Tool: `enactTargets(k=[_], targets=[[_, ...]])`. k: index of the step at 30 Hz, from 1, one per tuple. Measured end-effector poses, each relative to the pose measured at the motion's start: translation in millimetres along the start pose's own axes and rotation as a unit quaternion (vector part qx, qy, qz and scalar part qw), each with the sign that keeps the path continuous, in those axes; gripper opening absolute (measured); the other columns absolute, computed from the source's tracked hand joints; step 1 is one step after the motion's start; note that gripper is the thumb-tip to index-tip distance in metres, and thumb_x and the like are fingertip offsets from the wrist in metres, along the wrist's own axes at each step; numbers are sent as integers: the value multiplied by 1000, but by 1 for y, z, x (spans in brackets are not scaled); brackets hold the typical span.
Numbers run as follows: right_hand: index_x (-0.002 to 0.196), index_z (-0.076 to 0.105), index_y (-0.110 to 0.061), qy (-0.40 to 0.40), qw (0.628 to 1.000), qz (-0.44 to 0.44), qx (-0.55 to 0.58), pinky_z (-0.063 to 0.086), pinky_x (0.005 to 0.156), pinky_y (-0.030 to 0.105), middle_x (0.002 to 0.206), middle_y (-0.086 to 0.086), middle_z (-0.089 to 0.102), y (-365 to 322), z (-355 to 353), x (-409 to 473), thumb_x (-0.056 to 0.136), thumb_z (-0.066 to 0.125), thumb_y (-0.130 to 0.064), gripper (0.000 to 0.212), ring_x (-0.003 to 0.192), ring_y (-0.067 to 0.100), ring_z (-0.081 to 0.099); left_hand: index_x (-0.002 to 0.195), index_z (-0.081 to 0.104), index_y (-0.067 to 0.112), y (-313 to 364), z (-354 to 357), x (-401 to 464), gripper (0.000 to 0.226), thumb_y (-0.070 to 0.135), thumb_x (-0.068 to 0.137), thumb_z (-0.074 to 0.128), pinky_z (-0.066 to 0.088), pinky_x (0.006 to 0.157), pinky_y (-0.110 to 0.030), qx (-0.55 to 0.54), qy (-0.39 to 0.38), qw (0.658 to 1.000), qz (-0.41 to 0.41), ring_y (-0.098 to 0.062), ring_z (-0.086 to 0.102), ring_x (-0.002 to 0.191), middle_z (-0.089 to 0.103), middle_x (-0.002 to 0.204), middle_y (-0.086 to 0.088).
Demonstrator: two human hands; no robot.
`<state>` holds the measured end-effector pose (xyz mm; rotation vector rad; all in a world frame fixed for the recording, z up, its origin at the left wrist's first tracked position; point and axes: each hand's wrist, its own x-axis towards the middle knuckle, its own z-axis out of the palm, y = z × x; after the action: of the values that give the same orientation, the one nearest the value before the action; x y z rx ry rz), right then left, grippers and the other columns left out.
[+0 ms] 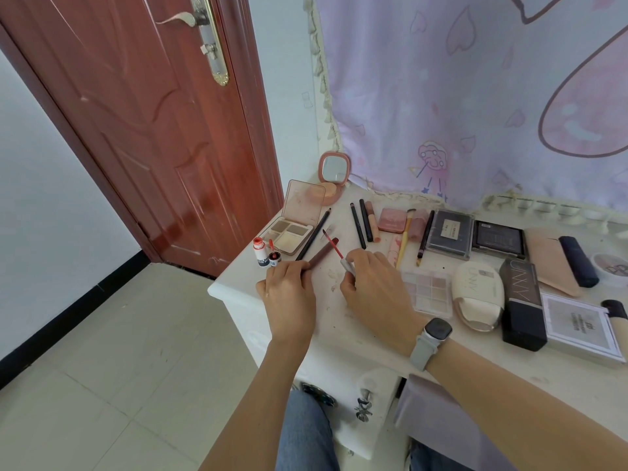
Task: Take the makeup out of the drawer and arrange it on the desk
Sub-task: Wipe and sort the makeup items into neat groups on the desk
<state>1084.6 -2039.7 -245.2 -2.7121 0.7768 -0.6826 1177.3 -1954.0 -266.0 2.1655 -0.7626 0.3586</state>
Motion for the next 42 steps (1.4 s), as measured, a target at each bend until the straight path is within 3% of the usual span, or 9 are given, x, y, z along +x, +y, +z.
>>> enactTargets(k=[14,21,28,42], targets=[[93,49,-6,-20,998,-21,-47,34,65,32,87,10,54,-4,2,-5,91,39,-12,12,79,22,40,100,69,7,0,0,1,17,9,88,58,24,80,-28,4,-10,1000,-9,-27,55,98,67,101,-9],[100,49,-9,-27,996,-29,-74,35,69,32,92,7,53,-3,4,-4,92,36,-17,17,81,21,40,100,69,7,-1,1,1,16,10,87,59,24,80,-28,6,-8,1000,-13,-27,54,98,67,100,-9],[106,49,-10,-29,995,-36,-88,24,69,28,99,7,53,-7,5,1,94,36,-16,19,87,23,41,101,68,9,1,2,2,17,12,88,58,20,77,-25,14,-2,1000,-22,-25,54,98,66,100,-8],[114,46,-13,-32,995,-24,-91,31,78,32,107,5,54,-10,10,5,97,31,-24,25,95,23,46,100,68,6,-1,0,-1,17,12,86,61,24,80,-28,3,-7,1000,-16,-28,55,98,65,100,-10]])
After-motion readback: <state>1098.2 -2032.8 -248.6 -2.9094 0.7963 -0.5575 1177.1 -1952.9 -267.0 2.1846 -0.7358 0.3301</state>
